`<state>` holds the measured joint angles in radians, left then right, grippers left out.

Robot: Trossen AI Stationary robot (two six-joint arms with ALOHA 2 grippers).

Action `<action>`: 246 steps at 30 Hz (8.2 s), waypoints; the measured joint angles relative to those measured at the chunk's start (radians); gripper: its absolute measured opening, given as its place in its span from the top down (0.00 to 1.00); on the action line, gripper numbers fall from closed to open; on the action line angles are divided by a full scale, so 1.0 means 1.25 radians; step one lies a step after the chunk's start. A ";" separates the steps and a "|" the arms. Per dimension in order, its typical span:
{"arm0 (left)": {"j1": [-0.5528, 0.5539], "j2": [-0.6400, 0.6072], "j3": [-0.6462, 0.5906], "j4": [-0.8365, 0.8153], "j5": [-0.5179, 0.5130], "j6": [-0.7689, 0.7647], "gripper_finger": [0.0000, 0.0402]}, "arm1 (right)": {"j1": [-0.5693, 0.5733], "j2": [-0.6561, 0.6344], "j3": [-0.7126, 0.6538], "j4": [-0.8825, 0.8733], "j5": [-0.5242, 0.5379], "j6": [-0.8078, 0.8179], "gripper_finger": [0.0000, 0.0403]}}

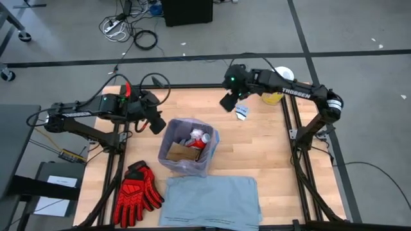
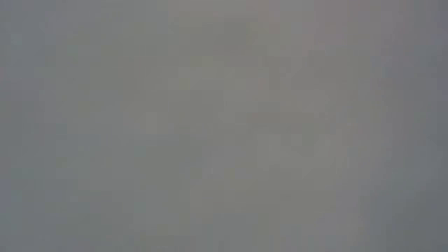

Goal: Place trash/remove bag and relplace
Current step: Put the white paper material into the trash bin, then put the pink plastic material into the trash bin

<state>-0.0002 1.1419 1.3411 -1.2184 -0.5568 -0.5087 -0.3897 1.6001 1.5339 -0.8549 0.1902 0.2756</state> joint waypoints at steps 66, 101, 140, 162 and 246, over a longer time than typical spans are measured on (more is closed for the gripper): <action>0.089 0.008 0.001 0.416 0.093 -0.085 0.65 | -0.315 0.315 -0.127 -0.142 -0.408 -0.553 1.00; 0.090 0.002 0.003 0.529 -0.002 0.092 0.64 | -0.049 -0.064 -0.075 0.625 -0.871 -0.293 1.00; -0.010 -0.195 -0.130 0.087 0.169 -0.097 0.65 | 0.100 -0.036 -0.075 0.721 -0.644 -0.034 0.57; -0.025 -0.076 -0.660 1.029 0.367 -0.255 0.65 | 0.065 -0.164 -0.075 0.471 -0.412 0.112 0.69; 0.250 -0.034 -0.255 0.667 0.645 0.660 0.99 | -0.005 -0.156 -0.075 0.550 -0.328 0.182 0.99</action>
<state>0.3122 1.0988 1.0224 -0.3847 0.2490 0.3165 -0.3954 1.4052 1.4399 -0.1676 -0.2194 0.5037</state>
